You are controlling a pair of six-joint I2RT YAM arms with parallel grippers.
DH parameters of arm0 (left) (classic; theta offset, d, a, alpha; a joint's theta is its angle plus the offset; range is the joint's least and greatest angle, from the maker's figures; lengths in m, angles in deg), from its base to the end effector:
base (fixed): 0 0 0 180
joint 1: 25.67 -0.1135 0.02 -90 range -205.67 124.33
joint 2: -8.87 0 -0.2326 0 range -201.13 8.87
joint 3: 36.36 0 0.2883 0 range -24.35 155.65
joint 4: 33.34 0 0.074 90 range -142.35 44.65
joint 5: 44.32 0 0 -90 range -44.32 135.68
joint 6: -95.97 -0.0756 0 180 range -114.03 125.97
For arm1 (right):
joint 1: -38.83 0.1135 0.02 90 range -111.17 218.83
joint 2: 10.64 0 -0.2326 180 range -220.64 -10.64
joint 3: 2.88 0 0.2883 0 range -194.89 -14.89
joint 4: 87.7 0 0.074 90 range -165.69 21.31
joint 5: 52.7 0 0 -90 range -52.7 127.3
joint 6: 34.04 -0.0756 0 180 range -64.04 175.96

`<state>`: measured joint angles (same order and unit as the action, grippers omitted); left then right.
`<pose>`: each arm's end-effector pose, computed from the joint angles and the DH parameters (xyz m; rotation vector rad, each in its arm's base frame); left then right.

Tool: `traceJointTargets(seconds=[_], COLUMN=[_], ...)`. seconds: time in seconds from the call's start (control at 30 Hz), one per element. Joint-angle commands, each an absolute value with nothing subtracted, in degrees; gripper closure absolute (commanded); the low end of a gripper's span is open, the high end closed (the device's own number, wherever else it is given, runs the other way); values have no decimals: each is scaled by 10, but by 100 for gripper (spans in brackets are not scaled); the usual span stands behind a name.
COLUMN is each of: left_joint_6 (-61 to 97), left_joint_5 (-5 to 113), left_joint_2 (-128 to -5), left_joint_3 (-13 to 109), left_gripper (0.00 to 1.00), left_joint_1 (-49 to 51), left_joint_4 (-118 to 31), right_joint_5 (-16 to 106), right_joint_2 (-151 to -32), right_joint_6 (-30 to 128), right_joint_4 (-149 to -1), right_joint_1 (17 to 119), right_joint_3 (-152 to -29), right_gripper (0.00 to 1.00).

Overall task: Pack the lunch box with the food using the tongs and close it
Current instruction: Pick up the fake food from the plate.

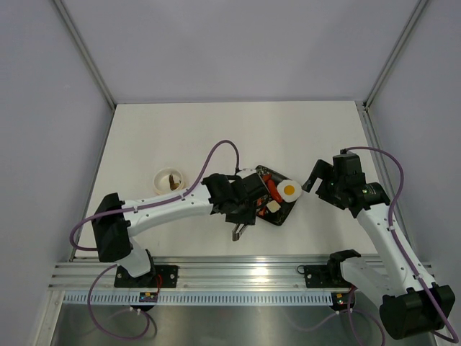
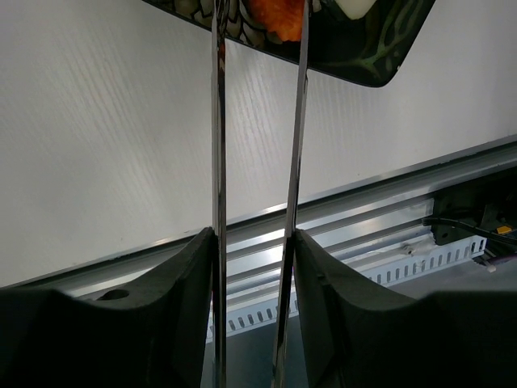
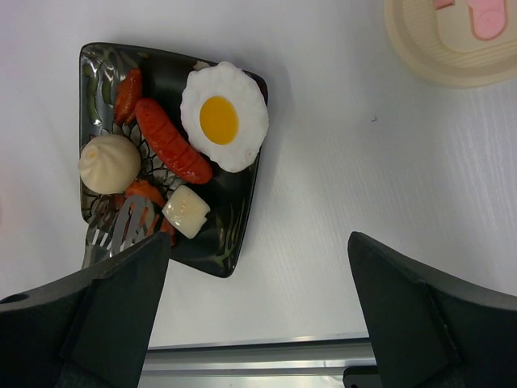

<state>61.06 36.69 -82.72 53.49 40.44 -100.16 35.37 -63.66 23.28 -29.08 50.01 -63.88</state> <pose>0.1602 -0.3326 0.1989 0.2275 2.7925 -0.3539 0.2560 0.0480 0.2237 0.4766 2.4303 0.2921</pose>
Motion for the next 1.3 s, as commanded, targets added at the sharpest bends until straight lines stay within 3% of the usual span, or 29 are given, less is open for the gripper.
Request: traceJointTargets(seconds=[0.0, 0.37, 0.7, 1.27], left_joint_6=[600, 583, 553, 509], left_joint_5=[352, 321, 338, 379], left_joint_2=[-832, -817, -792, -755], left_joint_3=[570, 587, 601, 591], left_gripper=[58, 74, 100, 100], left_joint_1=[407, 405, 405, 404], left_joint_4=[-1005, -1033, -1040, -966], right_joint_5=[362, 357, 357, 355], right_joint_2=[-628, -632, -636, -635], right_joint_6=[234, 236, 235, 232], right_joint_4=[-290, -288, -290, -288], right_joint_1=[498, 497, 498, 497], right_joint_3=[-640, -646, -645, -644], right_gripper=[0, 1, 0, 1])
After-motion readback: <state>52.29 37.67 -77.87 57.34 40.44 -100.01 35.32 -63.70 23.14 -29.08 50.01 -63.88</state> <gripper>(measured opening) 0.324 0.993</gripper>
